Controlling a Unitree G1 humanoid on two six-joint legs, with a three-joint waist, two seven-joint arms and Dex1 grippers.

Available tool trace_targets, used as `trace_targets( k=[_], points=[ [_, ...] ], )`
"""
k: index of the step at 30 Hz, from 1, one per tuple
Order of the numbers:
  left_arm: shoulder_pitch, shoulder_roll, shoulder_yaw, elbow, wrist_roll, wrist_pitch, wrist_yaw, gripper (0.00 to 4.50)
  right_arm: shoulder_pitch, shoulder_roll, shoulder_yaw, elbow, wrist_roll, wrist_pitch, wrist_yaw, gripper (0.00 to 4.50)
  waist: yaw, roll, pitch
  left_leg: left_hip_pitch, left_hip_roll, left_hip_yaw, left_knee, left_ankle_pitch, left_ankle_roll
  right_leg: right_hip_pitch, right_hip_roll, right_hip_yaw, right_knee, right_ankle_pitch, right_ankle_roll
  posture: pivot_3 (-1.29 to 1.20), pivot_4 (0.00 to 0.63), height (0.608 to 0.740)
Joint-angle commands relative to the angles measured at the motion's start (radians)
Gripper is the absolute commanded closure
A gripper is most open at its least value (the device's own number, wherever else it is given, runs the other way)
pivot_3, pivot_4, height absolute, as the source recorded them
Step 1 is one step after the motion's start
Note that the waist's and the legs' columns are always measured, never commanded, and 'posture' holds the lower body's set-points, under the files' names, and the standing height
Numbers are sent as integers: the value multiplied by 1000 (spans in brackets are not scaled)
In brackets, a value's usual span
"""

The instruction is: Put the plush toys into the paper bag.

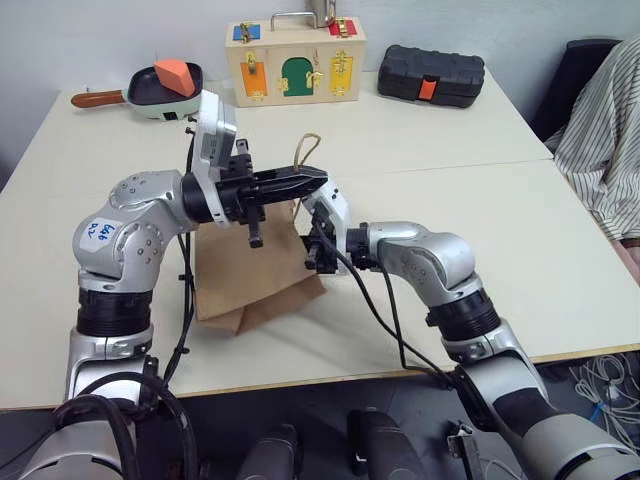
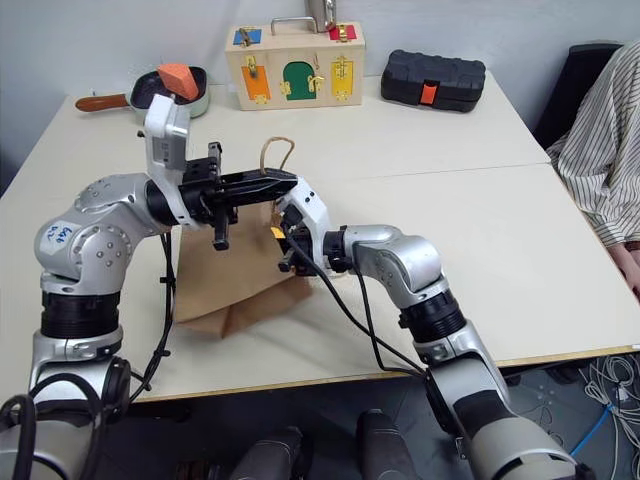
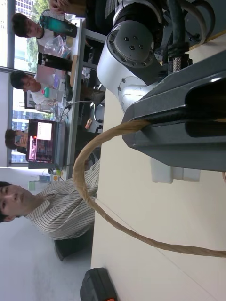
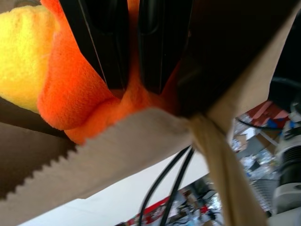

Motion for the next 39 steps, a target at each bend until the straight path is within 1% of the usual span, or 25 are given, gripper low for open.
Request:
trace_targets(
  k=[1, 3, 4, 6, 10, 13, 14, 17, 19, 21, 23, 25, 28, 32, 35, 38, 39],
  points=[
    [-23, -4, 3, 9, -3, -18, -8, 4500, -23, 20, 31, 37, -52, -68, 26, 4024, 0, 0, 0, 0, 0, 0, 0, 0, 0, 0, 0, 0, 0, 0, 0, 0, 150, 740],
    [-22, -4, 0, 13, 2, -24, -12, 4500, -24, 33, 8, 75, -73, -88, -6, 3685, -2, 0, 0, 0, 0, 0, 0, 0, 0, 0, 0, 0, 0, 0, 0, 0, 150, 740],
    [-22, -3, -2, 15, 4, -26, -13, 4500, -24, 39, -4, 84, -75, -89, -14, 3382, -2, 0, 0, 0, 0, 0, 0, 0, 0, 0, 0, 0, 0, 0, 0, 0, 150, 740],
    [-19, 0, 0, 14, 3, -26, -14, 4500, -15, 33, -30, 63, -59, -67, -8, 2640, -3, 0, 0, 0, 0, 0, 0, 0, 0, 0, 0, 0, 1, 0, 0, 0, 150, 740],
    [-1, 26, 16, 1, -2, -12, -12, 4500, 57, -56, -89, -130, -13, -12, -4, 1195, 1, 0, 0, 0, 0, -1, 0, 0, 0, -1, 0, 0, 1, 0, 0, 0, 150, 740],
    [16, 47, 33, -12, -13, 1, -4, 4500, 119, -129, -198, -304, 80, 100, -42, 221, 6, 0, 0, -1, -1, -1, 0, 0, 0, -1, -1, 0, 1, 0, 0, 0, 150, 740],
    [21, 54, 39, -18, -19, 7, 1, 4500, 141, -153, -239, -361, 119, 144, -55, 45, 8, 0, 0, -1, 0, -1, 0, 0, 0, -1, 0, 0, 1, 0, 0, 0, 150, 740],
    [37, 68, 53, -37, -32, 21, 9, 4500, 202, -219, -345, -484, 210, 243, -101, 45, 10, 0, 0, -1, 0, -1, 0, 0, 0, -1, 0, 0, 1, 0, 0, 0, 150, 740],
    [51, 76, 63, -52, -39, 32, 15, 4500, 252, -262, -420, -536, 242, 301, -150, 45, 11, 0, 0, -1, 0, -1, -1, 0, 0, 0, 0, 0, 0, 0, 0, 0, 150, 740],
    [61, 79, 69, -65, -45, 40, 22, 4500, 290, -283, -480, -545, 256, 340, -208, 45, 13, 0, 0, -1, 0, 0, -2, 0, 0, 0, 0, 1, 0, 0, 0, 0, 150, 740],
    [69, 78, 72, -75, -51, 45, 31, 4500, 309, -274, -528, -510, 252, 372, -279, 45, 13, 0, 0, -1, 0, 0, -2, 0, 0, 0, 0, 1, 0, 0, 0, 0, 150, 740],
    [74, 76, 73, -85, -56, 49, 39, 4500, 321, -266, -532, -454, 204, 377, -351, 45, 12, 0, 0, 0, 0, 1, -2, 0, 0, 0, 0, 2, 0, 0, 0, 0, 150, 740],
    [72, 72, 71, -93, -63, 52, 50, 4500, 335, -257, -495, -342, 132, 332, -404, 45, 12, 0, 0, 0, 0, 1, -2, 0, 0, 0, 0, 2, 0, 0, 0, 0, 150, 740],
    [69, 72, 67, -96, -67, 52, 55, 4500, 318, -208, -447, -194, 71, 275, -431, 45, 11, 0, 0, 0, 0, 2, -2, 0, 0, 0, 0, 2, 1, 0, 0, 0, 150, 740],
    [68, 72, 66, -97, -68, 52, 56, 4500, 309, -145, -427, -115, 57, 268, -455, 45, 5, 0, 0, 0, 0, 2, -2, 0, 0, 0, 0, 2, 2, 0, 0, 0, 150, 740],
    [70, 72, 65, -97, -68, 51, 56, 4500, 295, -87, -416, -105, 83, 280, -444, 593, 4, 0, 0, 1, 0, 2, -1, 0, 0, 0, 0, 2, 3, 0, 0, 0, 150, 740],
    [70, 72, 64, -98, -67, 50, 56, 4500, 286, -67, -418, -99, 90, 284, -446, 918, 3, 0, 0, 1, 0, 2, -1, 0, 0, 0, 0, 2, 3, 0, 0, 0, 150, 740]
  ],
)
